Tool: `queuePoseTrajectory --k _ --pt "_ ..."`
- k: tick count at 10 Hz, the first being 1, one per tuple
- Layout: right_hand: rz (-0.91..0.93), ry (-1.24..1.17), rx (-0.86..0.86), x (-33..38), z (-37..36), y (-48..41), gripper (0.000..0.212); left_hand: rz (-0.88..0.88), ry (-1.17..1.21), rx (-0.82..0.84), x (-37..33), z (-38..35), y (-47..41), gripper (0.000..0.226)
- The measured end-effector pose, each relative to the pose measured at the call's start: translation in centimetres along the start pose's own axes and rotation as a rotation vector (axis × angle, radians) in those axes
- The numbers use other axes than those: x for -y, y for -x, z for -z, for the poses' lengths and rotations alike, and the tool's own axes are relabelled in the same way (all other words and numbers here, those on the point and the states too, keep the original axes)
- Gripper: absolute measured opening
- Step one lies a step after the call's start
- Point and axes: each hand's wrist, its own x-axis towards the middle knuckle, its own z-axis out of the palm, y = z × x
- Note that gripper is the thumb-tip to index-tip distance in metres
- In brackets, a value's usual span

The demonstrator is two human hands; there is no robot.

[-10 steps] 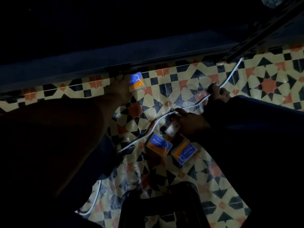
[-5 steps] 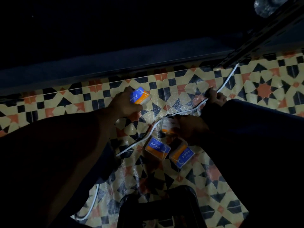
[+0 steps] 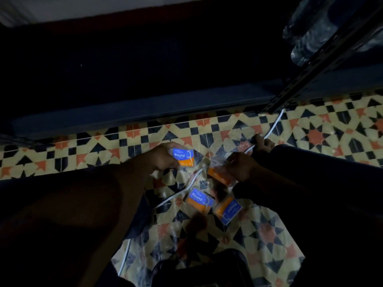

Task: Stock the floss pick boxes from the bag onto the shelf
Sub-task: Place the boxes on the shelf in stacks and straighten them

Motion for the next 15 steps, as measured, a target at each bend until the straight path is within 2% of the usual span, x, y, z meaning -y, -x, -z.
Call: queuePoseTrajectory --k 1,2,3,4,5,6,7,8,9,11,13,14,15 --pt "0.058 -0.104 0.033 0.8 0.6 1.6 0.029 -0.001 0.003 -0.024 -0.1 -0.3 1.9 0.055" --pt "0.146 -0.213 0.097 1.6 1.2 3.6 0.06 -0.031 0.005 -0.052 -0.5 -0.8 3.3 0.055" --pt "0.174 -0.093 0.042 1.5 1.2 4.5 0.049 -0.068 0.012 -0.064 -1.3 -1.4 4.9 0.054" --pt "0.209 -0.106 0.007 2.7 1.4 6.5 0.021 -0.094 0.004 -0.07 -1.7 -1.7 6.7 0.051" --pt "0.318 -0.161 0.009 3.0 1.7 8.3 0.025 -0.113 -0.003 -0.074 -2.1 -1.8 8.5 0.055" --pt "0.375 -0.006 0.004 3.7 2.0 10.2 0.03 -0.134 -0.007 -0.09 -2.6 -1.9 10.1 0.055" --pt "0.407 0.083 0.038 4.6 1.7 11.5 0.066 -0.131 0.007 -0.114 -2.6 -2.2 11.7 0.056" --pt "0.464 0.161 -0.031 4.9 1.0 12.6 0.054 -0.133 -0.003 -0.115 -2.1 -2.5 12.8 0.063" --pt "0.506 0.151 -0.155 5.2 1.8 13.7 0.027 -0.185 -0.016 -0.097 -3.0 -2.0 14.5 0.065" --pt "0.588 -0.009 -0.416 8.8 8.8 17.2 0.031 -0.448 -0.047 -0.233 -9.6 2.6 19.4 0.055" --pt "0.81 -0.537 -0.519 12.7 16.7 23.0 0.029 -0.814 -0.054 -0.355 -17.9 6.8 27.0 0.059" --pt "0.91 -0.64 -0.538 13.7 19.9 25.9 0.027 -0.935 -0.07 -0.384 -21.3 8.4 30.2 0.062" --pt "0.963 -0.646 -0.611 14.4 22.7 27.5 0.024 -1.018 -0.11 -0.434 -24.8 9.3 31.7 0.063"
